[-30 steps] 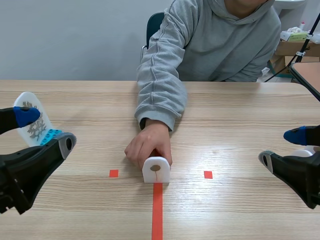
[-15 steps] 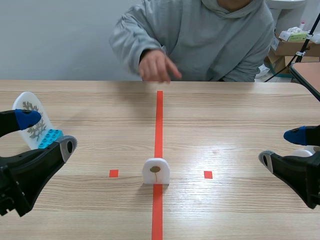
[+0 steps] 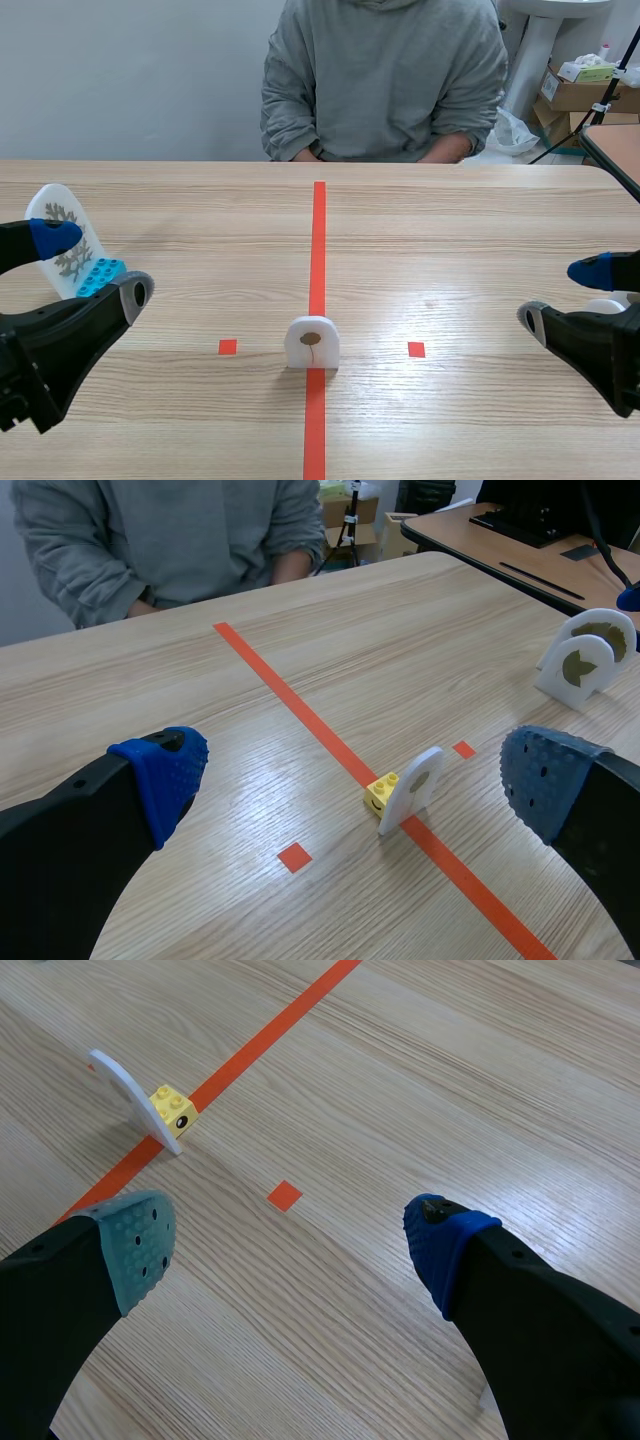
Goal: Do the leaf sorting experiment
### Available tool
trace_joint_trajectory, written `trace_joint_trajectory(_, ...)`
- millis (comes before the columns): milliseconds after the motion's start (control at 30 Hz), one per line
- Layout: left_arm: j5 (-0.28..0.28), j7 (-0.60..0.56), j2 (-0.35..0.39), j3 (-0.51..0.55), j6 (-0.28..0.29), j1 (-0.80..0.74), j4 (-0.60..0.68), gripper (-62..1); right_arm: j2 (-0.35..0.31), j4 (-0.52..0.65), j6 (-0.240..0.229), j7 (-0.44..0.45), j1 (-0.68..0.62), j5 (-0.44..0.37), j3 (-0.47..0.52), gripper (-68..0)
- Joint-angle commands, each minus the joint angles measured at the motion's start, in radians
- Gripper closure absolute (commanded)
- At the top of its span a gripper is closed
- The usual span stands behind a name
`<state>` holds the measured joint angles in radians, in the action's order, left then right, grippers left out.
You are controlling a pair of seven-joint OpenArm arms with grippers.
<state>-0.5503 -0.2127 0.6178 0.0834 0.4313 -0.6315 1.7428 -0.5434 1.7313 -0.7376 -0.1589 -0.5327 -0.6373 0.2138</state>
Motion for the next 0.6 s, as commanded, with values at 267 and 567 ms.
trace_joint_trajectory(267, -0.008, -0.014, -0.008, -0.004, 0.006, 0.003, 0.010, -62.3, -0.010, -0.001, -0.008, 0.019, 0.004, -0.015, 0.005, -46.9)
trace_joint_trajectory(567, -0.008, -0.014, -0.008, -0.004, 0.006, 0.003, 0.010, -62.3, -0.010, -0.001, -0.008, 0.014, 0.016, -0.014, 0.005, -46.9)
